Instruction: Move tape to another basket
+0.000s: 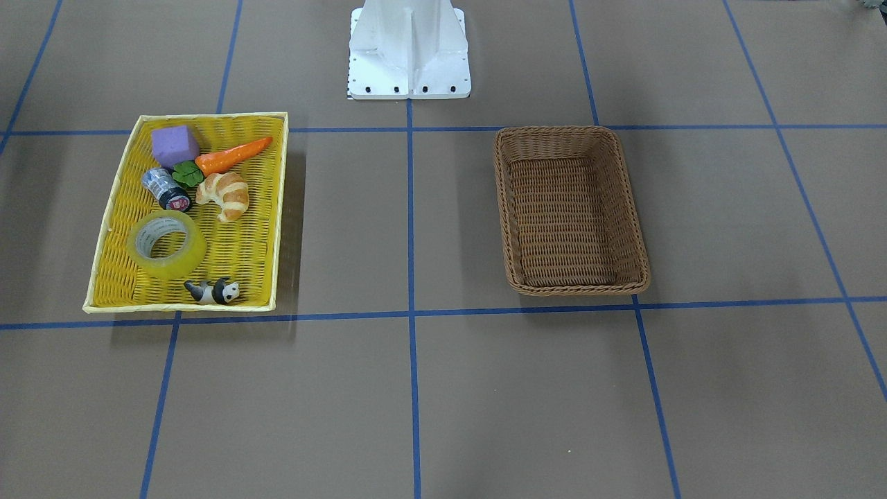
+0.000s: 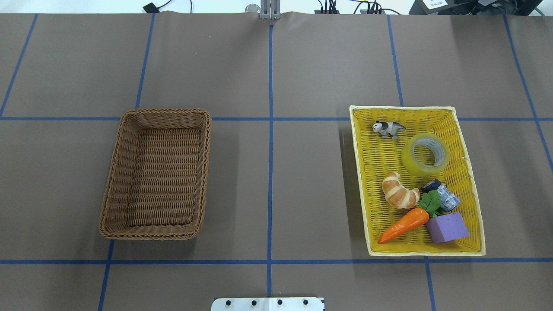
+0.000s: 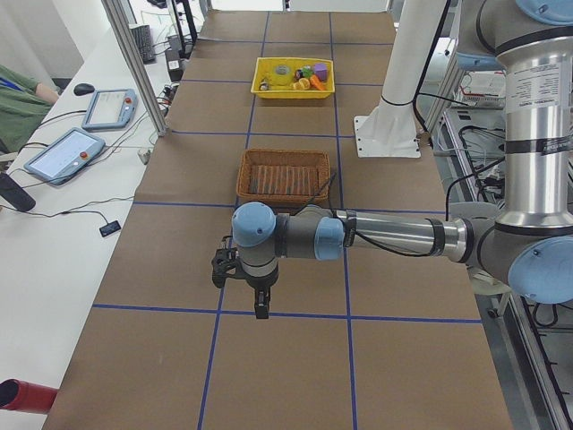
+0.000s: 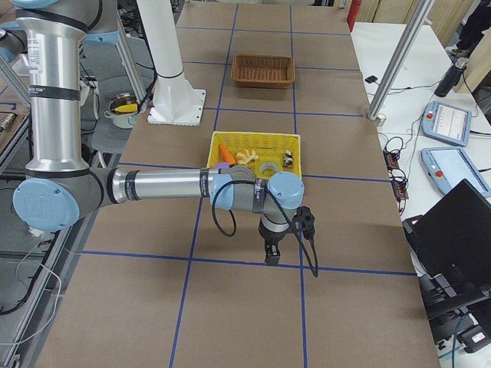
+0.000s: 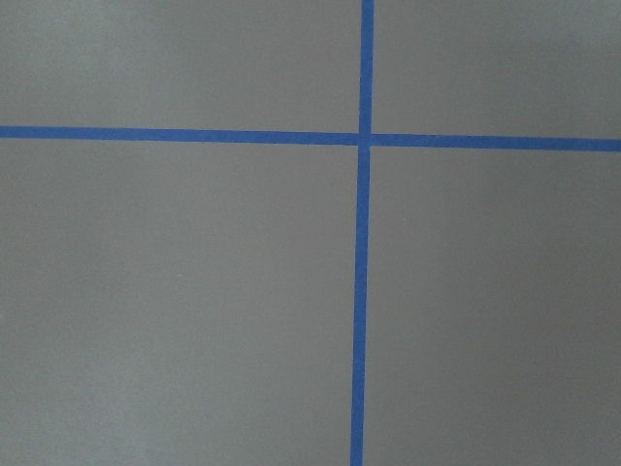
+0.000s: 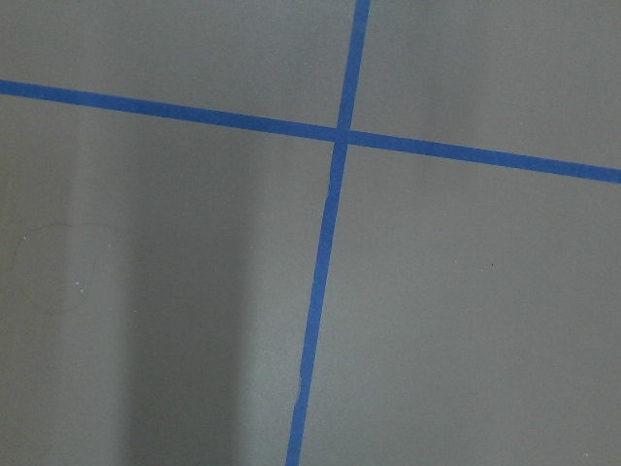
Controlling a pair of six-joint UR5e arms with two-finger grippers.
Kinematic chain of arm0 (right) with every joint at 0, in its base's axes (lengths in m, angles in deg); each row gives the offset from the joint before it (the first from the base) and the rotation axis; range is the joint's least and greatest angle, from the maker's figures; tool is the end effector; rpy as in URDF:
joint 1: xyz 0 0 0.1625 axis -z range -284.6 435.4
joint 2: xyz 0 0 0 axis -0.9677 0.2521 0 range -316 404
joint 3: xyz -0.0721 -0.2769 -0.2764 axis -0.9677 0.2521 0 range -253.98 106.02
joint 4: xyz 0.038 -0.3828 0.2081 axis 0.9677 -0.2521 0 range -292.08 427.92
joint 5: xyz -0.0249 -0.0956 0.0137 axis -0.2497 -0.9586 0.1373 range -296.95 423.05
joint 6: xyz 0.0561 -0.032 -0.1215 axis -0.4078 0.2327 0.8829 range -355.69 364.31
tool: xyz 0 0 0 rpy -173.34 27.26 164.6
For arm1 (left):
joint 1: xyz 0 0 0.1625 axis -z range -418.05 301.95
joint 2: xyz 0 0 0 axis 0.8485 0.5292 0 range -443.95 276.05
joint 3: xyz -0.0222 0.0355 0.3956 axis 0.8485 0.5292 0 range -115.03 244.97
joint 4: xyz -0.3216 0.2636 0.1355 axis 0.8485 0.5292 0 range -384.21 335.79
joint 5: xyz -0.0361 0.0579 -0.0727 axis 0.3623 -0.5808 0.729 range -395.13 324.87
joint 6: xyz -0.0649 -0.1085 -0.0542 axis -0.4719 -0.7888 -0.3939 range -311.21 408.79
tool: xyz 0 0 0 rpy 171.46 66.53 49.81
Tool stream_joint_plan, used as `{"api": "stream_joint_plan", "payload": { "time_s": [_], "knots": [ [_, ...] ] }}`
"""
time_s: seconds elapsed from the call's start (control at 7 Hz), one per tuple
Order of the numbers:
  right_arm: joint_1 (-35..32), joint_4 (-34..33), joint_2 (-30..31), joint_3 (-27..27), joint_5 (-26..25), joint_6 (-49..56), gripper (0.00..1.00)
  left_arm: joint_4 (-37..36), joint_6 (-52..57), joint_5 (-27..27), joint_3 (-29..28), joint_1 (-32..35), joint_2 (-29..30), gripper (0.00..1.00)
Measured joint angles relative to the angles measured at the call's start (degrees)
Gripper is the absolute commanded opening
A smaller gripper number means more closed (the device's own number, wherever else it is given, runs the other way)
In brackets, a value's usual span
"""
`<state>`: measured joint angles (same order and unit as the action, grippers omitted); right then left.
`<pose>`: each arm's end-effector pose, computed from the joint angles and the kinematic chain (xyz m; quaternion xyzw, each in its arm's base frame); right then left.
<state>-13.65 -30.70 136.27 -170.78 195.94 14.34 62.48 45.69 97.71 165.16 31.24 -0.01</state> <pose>0.0315 -0.4924 0.6347 -0.0041 -0.3669 -0.0760 0.9271 -0.0340 -0.4751 0.6275 -0.0054 0.3652 -0.0168 0.9308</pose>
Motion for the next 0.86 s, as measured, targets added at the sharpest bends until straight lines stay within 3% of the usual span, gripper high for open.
{"api": "stream_joint_plan", "payload": {
  "time_s": [0.86],
  "knots": [
    [-0.5, 0.1, 0.5, -0.5, -0.1, 0.4, 1.00, -0.1, -0.1, 0.0, 0.0, 0.0, 0.0, 0.99]
  ]
}}
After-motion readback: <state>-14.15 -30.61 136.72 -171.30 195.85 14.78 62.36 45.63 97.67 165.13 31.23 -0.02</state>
